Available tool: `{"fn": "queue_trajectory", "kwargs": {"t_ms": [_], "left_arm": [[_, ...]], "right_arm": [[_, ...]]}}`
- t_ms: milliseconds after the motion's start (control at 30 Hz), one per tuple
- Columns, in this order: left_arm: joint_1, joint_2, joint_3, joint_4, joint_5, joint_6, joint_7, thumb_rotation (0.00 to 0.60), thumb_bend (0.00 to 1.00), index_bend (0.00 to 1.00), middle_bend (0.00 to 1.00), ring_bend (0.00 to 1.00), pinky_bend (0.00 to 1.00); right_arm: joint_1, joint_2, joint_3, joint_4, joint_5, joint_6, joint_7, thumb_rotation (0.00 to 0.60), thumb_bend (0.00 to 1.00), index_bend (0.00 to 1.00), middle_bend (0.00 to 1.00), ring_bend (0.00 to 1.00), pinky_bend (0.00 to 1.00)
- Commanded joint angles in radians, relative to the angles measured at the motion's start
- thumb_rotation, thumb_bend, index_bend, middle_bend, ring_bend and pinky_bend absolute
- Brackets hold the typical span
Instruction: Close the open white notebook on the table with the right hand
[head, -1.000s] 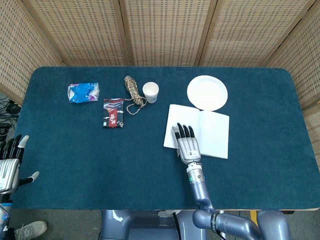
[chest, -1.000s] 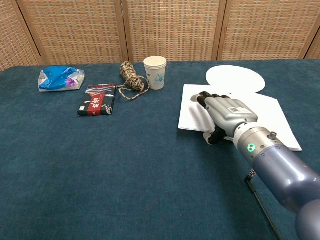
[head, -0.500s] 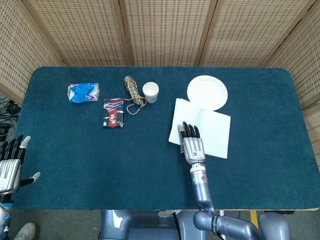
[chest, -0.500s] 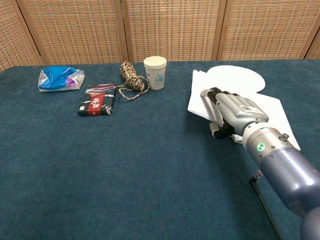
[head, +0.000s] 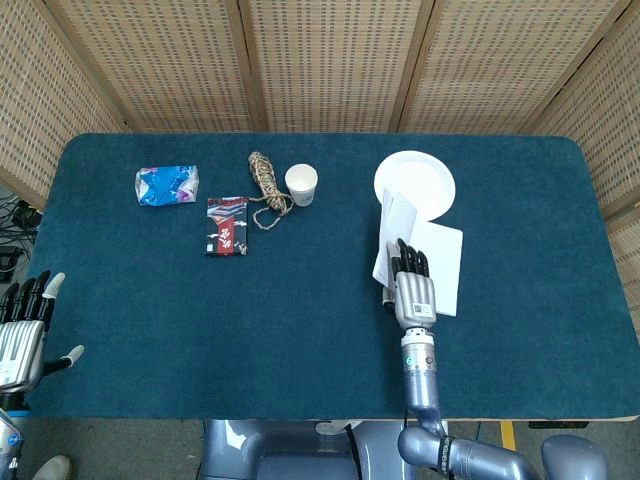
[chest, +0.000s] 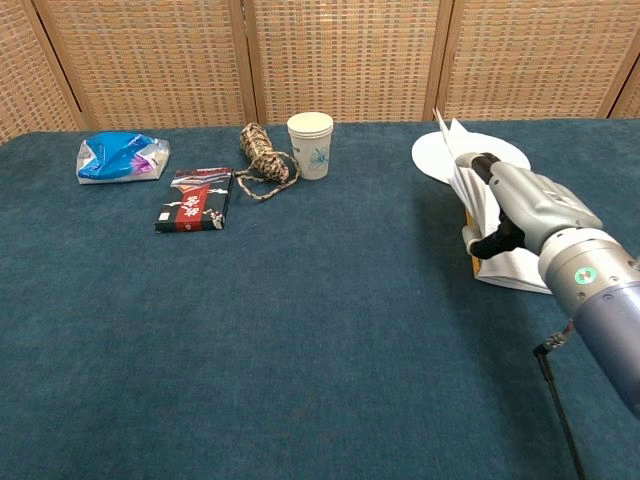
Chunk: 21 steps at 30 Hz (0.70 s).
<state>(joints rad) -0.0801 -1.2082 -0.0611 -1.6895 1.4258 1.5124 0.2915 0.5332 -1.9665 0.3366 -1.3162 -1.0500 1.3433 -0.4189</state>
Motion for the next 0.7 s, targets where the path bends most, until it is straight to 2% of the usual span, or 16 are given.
{"fn": "queue_trajectory", "kwargs": {"t_ms": [33, 500, 700], "left_arm": [[0.004, 0.002, 0.005, -0.008, 0.014, 0.011, 0.004, 0.6, 0.05, 0.0, 0.0, 0.0, 0.0], [0.026, 0.031, 0.007, -0.048, 0.044, 0.057, -0.021, 0.6, 0.06, 0.0, 0.0, 0.0, 0.0], [0.042, 0.044, 0.015, -0.065, 0.083, 0.094, -0.032, 0.6, 0.06, 0.0, 0.0, 0.0, 0.0]], "right_arm": [[-0.035, 0.042, -0.002, -0.058, -0.002, 0.029, 0.011, 0.6, 0.63, 0.0, 0.0, 0.0, 0.0], [-0.134, 0.179, -0.034, -0.302, -0.054, 0.148, -0.015, 0.6, 0.56, 0.0, 0.0, 0.0, 0.0], [-0.173, 0.216, -0.058, -0.345, -0.055, 0.172, -0.02, 0.6, 0.54, 0.0, 0.0, 0.0, 0.0]]}}
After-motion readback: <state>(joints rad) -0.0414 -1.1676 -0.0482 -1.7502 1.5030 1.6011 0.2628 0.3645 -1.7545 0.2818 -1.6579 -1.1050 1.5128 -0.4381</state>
